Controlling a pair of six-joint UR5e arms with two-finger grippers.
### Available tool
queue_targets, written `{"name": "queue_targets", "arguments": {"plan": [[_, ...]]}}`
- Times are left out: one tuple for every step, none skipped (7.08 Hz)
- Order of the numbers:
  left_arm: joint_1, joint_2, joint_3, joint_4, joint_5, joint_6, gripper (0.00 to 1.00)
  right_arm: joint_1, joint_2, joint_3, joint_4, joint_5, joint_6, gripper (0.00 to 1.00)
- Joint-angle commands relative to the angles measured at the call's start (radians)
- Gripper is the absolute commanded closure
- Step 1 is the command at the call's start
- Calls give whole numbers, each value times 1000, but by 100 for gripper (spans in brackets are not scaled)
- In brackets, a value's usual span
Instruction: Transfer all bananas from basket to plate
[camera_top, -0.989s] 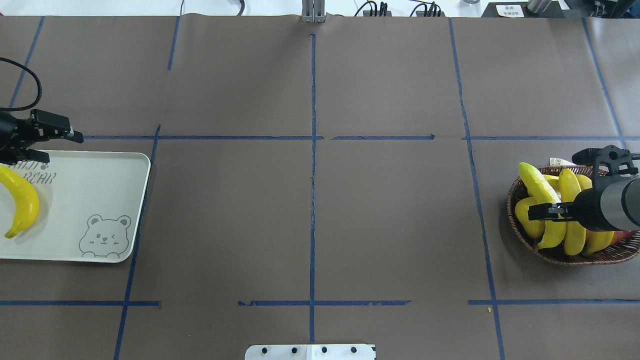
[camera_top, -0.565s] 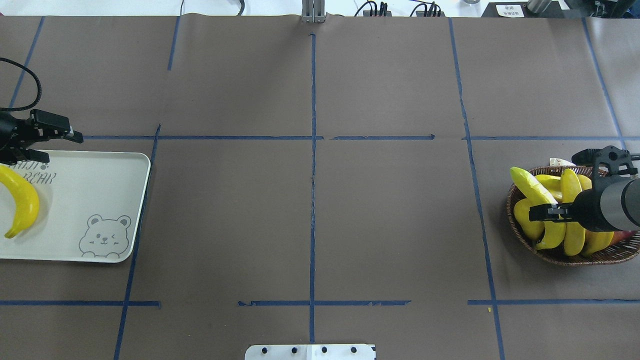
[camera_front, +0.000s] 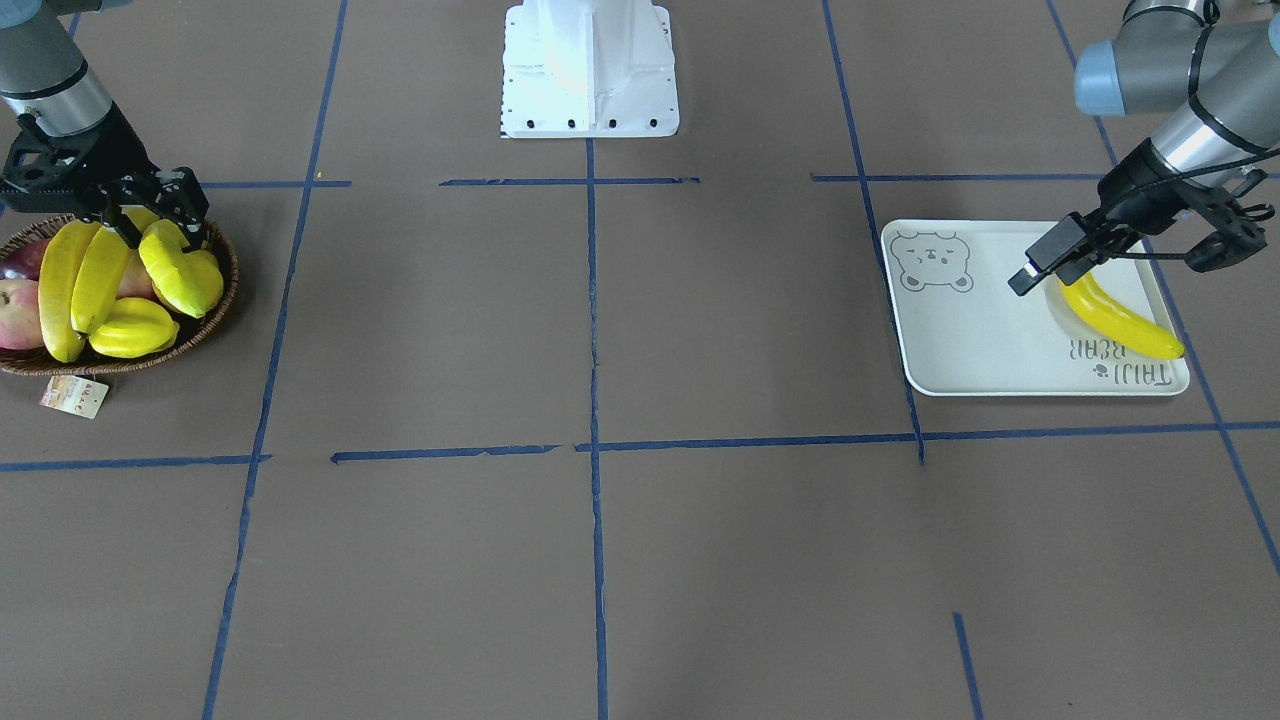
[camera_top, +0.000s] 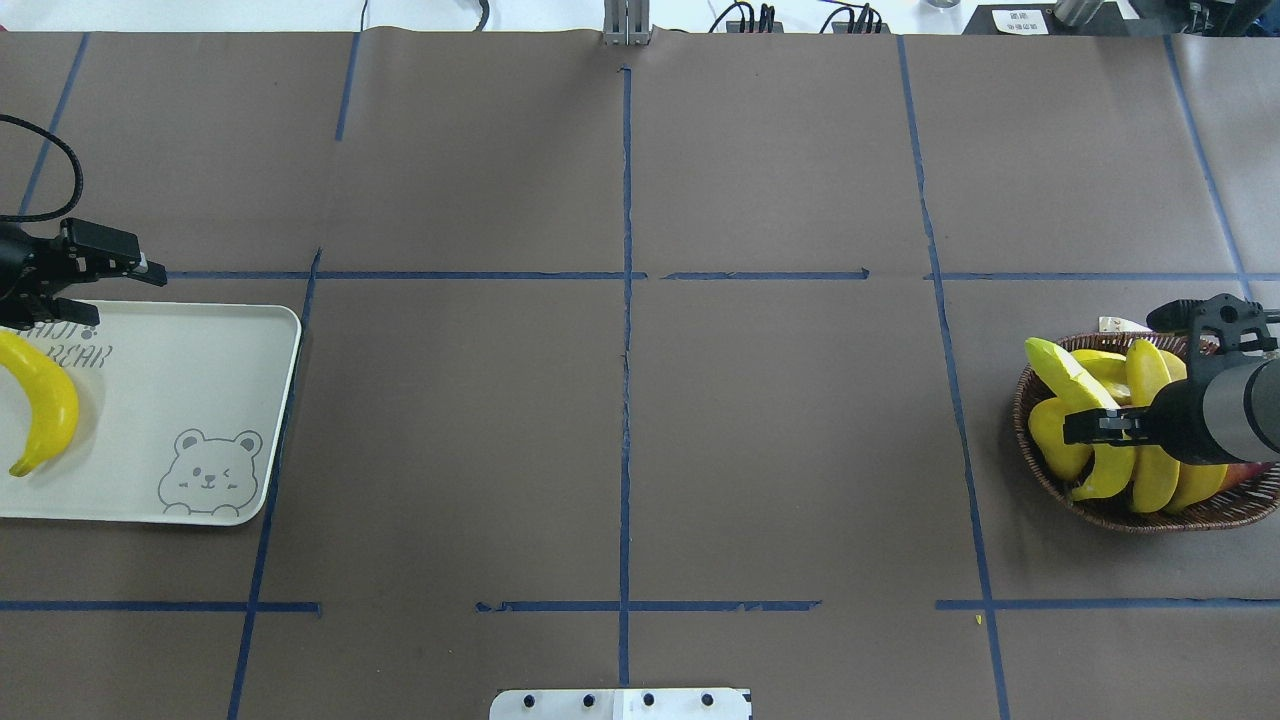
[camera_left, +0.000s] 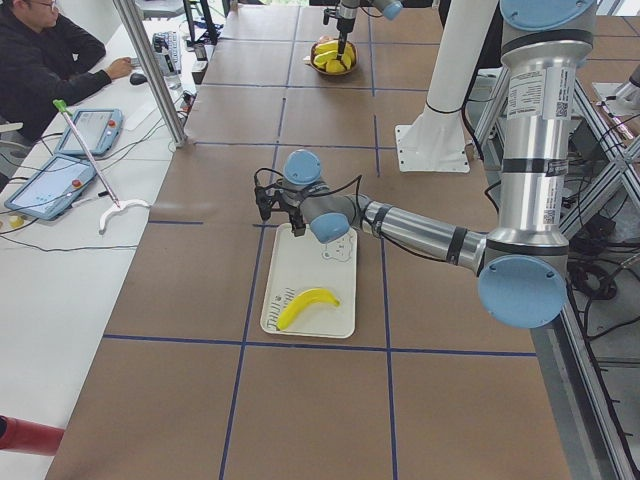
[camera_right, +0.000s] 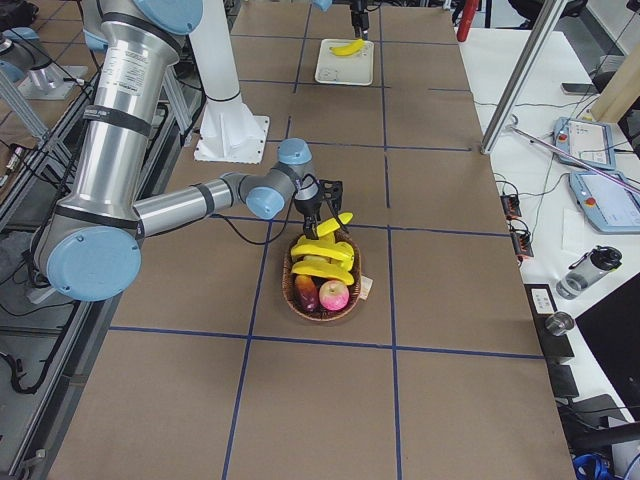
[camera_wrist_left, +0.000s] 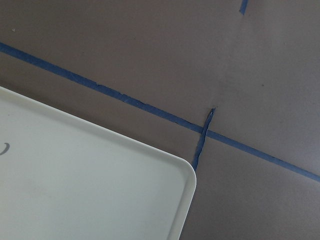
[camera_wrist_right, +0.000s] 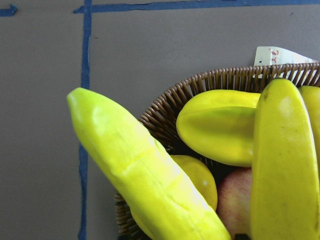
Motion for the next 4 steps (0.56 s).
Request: {"name": "queue_targets", "arguments": {"plan": [[0,3,-3,0,-5,0,0,0,5,-7,0,3,0,49],[0,3,-3,0,-5,0,0,2,5,-6,0,4,0,77],[0,3,-3,0,-7,0,0,5,5,-6,0,6,0,91],[0,3,-3,0,-5,0,0,17,5,-6,0,13,-5,97]]}}
